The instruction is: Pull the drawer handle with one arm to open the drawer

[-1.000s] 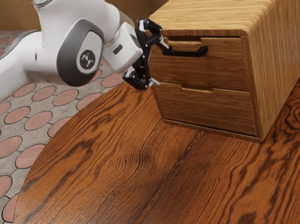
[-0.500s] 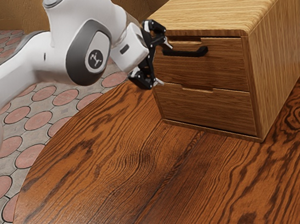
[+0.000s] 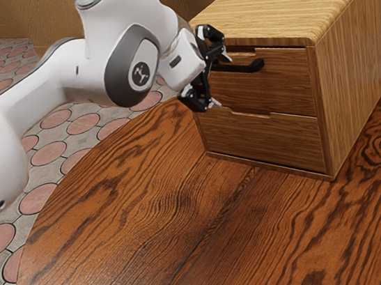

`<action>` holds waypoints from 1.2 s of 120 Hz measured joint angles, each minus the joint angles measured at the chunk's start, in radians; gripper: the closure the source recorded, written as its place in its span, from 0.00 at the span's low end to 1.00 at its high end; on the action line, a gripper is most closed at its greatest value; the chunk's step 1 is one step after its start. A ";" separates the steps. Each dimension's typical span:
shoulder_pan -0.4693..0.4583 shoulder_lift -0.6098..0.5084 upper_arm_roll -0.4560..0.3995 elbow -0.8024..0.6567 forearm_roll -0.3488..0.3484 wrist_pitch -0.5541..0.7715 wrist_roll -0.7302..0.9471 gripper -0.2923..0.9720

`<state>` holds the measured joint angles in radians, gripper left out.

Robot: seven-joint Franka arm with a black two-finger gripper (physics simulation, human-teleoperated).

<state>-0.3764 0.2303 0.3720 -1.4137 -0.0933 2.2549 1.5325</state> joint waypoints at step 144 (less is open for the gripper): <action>-0.012 0.000 -0.001 -0.026 -0.037 -0.001 -0.011 0.35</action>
<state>-0.3887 0.2300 0.3710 -1.4397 -0.1305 2.2541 1.5218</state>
